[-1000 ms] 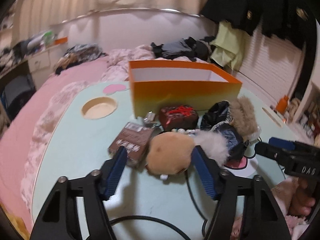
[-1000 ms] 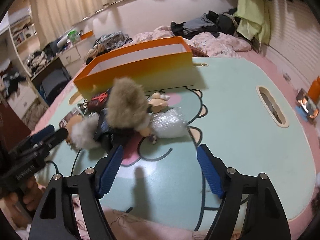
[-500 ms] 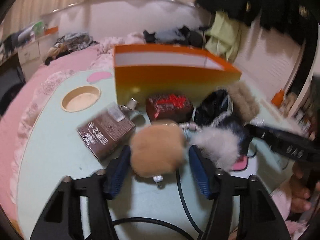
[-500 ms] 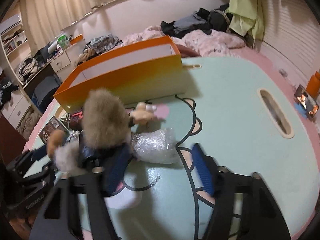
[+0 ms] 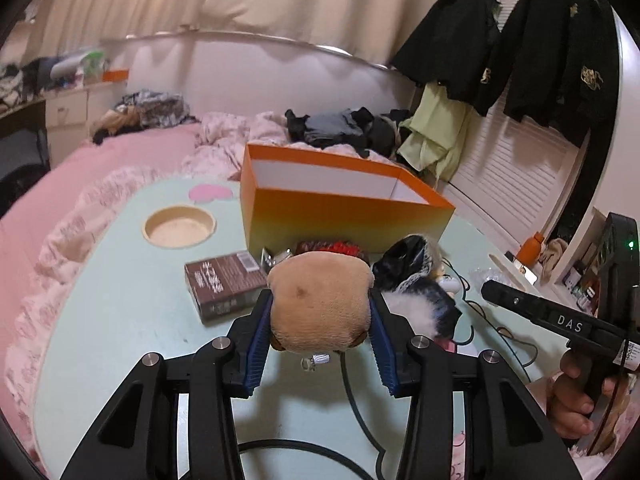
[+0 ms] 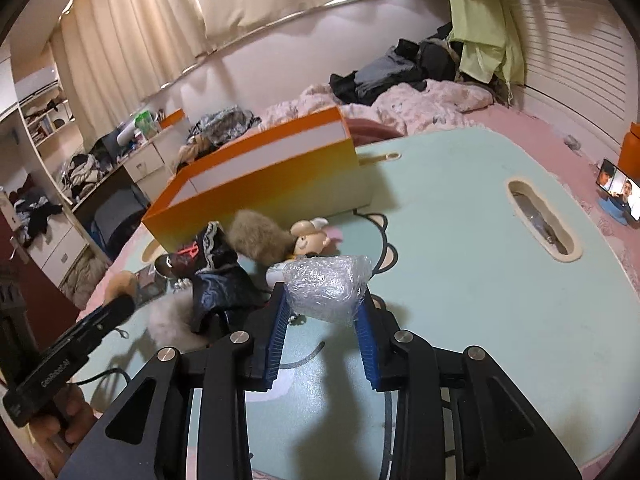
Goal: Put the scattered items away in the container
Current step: 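Lower both held items into the box and open both grippers, then withdraw both grippers from the box back over the table items, then grasp the brown carton on the table with the left gripper and lift, then grasp the black plastic bag with the right gripper while the left holds the carton aloft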
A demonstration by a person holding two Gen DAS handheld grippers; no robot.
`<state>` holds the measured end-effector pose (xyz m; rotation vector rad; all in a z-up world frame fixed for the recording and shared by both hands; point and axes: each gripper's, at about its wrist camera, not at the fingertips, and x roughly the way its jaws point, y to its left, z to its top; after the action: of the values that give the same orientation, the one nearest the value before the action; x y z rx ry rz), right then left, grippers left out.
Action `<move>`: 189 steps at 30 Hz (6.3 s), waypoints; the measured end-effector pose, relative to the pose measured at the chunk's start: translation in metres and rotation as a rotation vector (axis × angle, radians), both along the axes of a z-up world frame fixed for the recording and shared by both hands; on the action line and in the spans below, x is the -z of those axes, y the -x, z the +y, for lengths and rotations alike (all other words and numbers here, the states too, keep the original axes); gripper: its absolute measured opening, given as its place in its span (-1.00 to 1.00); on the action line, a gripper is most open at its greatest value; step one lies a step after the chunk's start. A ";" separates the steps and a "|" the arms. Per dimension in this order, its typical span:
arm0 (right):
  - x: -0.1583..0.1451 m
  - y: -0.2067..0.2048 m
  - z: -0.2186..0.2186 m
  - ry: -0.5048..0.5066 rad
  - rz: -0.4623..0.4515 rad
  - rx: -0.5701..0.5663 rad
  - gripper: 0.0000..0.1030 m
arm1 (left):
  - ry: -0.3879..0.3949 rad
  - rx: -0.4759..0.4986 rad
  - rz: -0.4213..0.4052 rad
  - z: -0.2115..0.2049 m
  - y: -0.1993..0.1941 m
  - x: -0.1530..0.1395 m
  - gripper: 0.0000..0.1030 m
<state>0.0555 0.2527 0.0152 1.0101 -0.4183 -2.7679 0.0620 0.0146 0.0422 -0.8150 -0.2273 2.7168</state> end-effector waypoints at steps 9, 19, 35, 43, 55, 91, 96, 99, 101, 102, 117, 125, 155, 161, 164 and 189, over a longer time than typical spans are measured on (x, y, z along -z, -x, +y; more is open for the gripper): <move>-0.028 0.013 -0.014 -0.046 0.062 -0.031 -0.35 | -0.005 0.001 0.055 0.006 0.025 -0.036 -0.15; -0.066 0.077 -0.028 -0.081 0.126 -0.058 -0.34 | -0.038 -0.009 0.070 0.014 0.093 -0.058 -0.15; -0.045 0.134 -0.045 -0.181 0.052 -0.068 -0.34 | 0.020 -0.029 -0.020 0.020 0.140 -0.047 -0.14; -0.042 0.137 -0.048 -0.173 0.042 -0.077 -0.34 | 0.011 -0.020 -0.052 0.021 0.145 -0.042 -0.06; -0.056 0.125 -0.035 -0.143 0.059 -0.009 0.40 | -0.030 -0.017 -0.010 0.011 0.125 -0.066 0.34; 0.019 0.015 -0.023 -0.315 -0.164 0.098 0.70 | 0.274 -0.138 -0.223 0.019 0.010 0.028 1.00; 0.022 0.018 -0.025 -0.318 -0.186 0.068 0.99 | 0.275 -0.135 -0.219 0.020 0.011 0.030 1.00; 0.022 0.017 -0.024 -0.318 -0.188 0.067 0.99 | 0.274 -0.134 -0.219 0.020 0.011 0.030 1.00; 0.021 0.017 -0.024 -0.319 -0.188 0.067 0.99 | 0.275 -0.134 -0.219 0.020 0.011 0.029 1.00; 0.022 0.017 -0.024 -0.319 -0.188 0.066 0.99 | 0.275 -0.134 -0.218 0.020 0.011 0.030 1.00; 0.022 0.013 -0.025 -0.314 -0.186 0.064 0.99 | 0.177 -0.148 -0.220 -0.012 0.026 0.016 1.00; 0.022 0.013 -0.025 -0.313 -0.186 0.064 0.99 | 0.241 -0.241 -0.259 -0.019 0.071 0.015 0.96; 0.003 0.003 -0.024 -0.105 -0.062 -0.038 0.09 | 0.133 -0.088 0.046 0.029 -0.016 -0.010 0.29; -0.013 0.013 -0.044 -0.115 0.021 -0.114 -0.16 | 0.126 -0.083 0.060 0.027 -0.020 -0.011 0.29; -0.011 0.024 -0.056 -0.109 0.010 -0.174 -0.16 | 0.123 -0.082 0.055 0.027 -0.021 -0.011 0.29; -0.019 0.009 -0.048 -0.037 0.164 -0.209 -0.51 | 0.102 -0.085 0.061 0.023 -0.019 -0.009 0.29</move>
<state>0.0470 0.2046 0.0344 0.7767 -0.2251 -2.6516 0.0813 0.0376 0.0512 -0.7648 -0.1141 2.8483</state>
